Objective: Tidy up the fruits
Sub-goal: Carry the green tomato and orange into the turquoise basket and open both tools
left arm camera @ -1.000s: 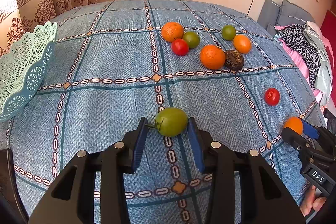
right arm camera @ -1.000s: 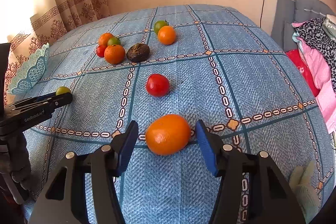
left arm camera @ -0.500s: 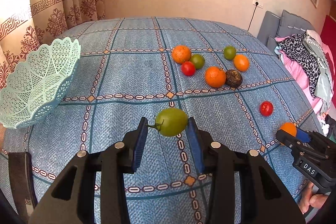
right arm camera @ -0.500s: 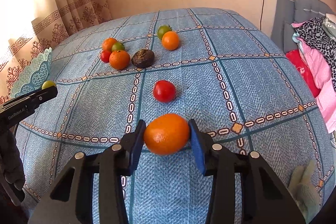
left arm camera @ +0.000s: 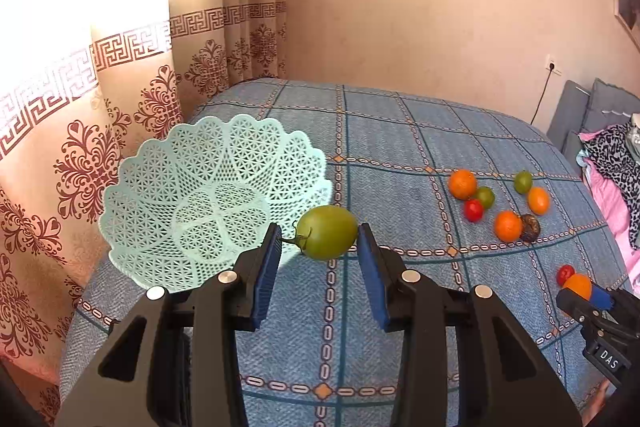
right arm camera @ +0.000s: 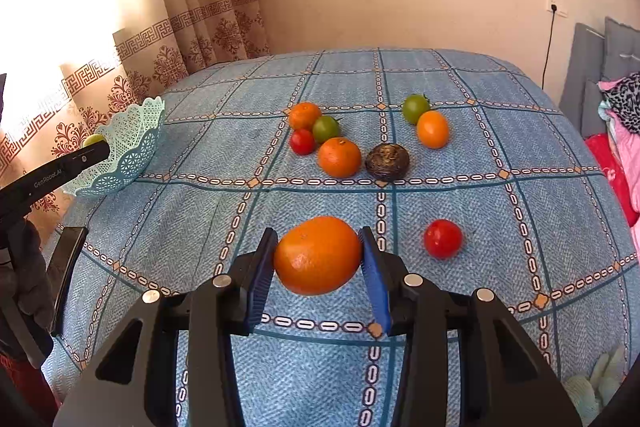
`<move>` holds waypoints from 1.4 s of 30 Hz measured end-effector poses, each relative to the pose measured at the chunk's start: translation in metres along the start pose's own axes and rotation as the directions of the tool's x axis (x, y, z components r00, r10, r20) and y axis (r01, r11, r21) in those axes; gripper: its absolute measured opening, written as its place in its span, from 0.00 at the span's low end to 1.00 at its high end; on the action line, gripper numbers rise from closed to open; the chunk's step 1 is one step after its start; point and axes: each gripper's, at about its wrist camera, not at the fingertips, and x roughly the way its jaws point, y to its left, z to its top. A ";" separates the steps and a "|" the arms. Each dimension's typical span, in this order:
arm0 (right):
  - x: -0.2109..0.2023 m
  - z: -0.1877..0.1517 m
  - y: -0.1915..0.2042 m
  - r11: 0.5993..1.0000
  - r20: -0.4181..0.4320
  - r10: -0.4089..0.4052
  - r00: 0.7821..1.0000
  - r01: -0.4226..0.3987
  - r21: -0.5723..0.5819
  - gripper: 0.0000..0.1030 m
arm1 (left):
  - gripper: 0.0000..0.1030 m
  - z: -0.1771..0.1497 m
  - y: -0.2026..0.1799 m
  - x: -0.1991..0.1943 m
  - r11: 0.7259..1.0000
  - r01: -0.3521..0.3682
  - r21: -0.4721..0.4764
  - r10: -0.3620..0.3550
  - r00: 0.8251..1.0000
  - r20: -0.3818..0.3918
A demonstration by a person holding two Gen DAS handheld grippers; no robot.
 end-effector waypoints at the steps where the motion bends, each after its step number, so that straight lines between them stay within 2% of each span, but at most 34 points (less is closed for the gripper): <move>1: 0.002 0.003 0.006 1.000 -0.001 0.011 1.000 -0.011 -0.009 0.41 | 0.39 0.002 0.007 0.002 1.000 -0.014 -0.011 0.014 1.000 -0.001; 7: 0.009 0.017 0.050 0.995 0.004 0.073 0.997 -0.073 -0.075 0.41 | 0.39 0.005 0.050 0.011 0.995 -0.074 -0.068 0.073 0.997 -0.016; 13: 0.017 0.030 0.098 0.980 0.009 0.135 0.991 -0.132 -0.150 0.41 | 0.41 0.003 0.077 0.010 0.991 -0.087 -0.103 0.085 0.996 -0.029; 14: 0.018 0.032 0.106 0.977 0.010 0.144 0.989 -0.141 -0.161 0.41 | 0.44 0.004 0.081 0.009 0.990 -0.089 -0.109 0.086 0.996 -0.030; 16: 0.020 0.037 0.121 0.970 0.015 0.162 0.987 -0.156 -0.185 0.41 | 0.58 0.003 0.088 0.006 0.988 -0.091 -0.124 0.089 0.996 -0.022; 25: 0.039 0.059 0.181 0.939 0.004 0.240 0.971 -0.231 -0.256 0.41 | 0.59 -0.001 0.114 -0.018 0.981 -0.127 -0.145 0.130 0.991 0.017; 28: 0.049 0.069 0.198 0.929 -0.009 0.268 0.963 -0.261 -0.261 0.41 | 0.65 -0.002 0.122 -0.024 0.978 -0.140 -0.156 0.145 0.989 0.025; 32: 0.067 0.078 0.220 0.920 -0.033 0.282 0.959 -0.280 -0.274 0.41 | 0.66 -0.002 0.130 -0.032 0.975 -0.159 -0.159 0.166 0.985 0.037; 34: 0.076 0.080 0.228 0.919 -0.049 0.284 0.957 -0.287 -0.269 0.41 | 0.73 -0.002 0.133 -0.035 0.974 -0.165 -0.157 0.173 0.984 0.043; 37: 0.088 0.079 0.235 0.923 -0.067 0.282 0.957 -0.289 -0.252 0.41 | 0.76 0.000 0.135 -0.038 0.975 -0.163 -0.150 0.173 0.983 0.055; 38: 0.091 0.079 0.235 0.924 -0.075 0.286 0.955 -0.296 -0.243 0.42 | 0.77 0.000 0.135 -0.040 0.975 -0.165 -0.151 0.176 0.983 0.059; 41: 0.090 0.079 0.236 0.929 -0.056 0.286 0.957 -0.291 -0.230 0.58 | 0.82 0.001 0.136 -0.042 0.974 -0.166 -0.155 0.179 0.981 0.071; 42: 0.087 0.079 0.235 0.930 -0.043 0.284 0.958 -0.286 -0.232 0.60 | 0.82 0.001 0.136 -0.043 0.974 -0.167 -0.154 0.180 0.981 0.072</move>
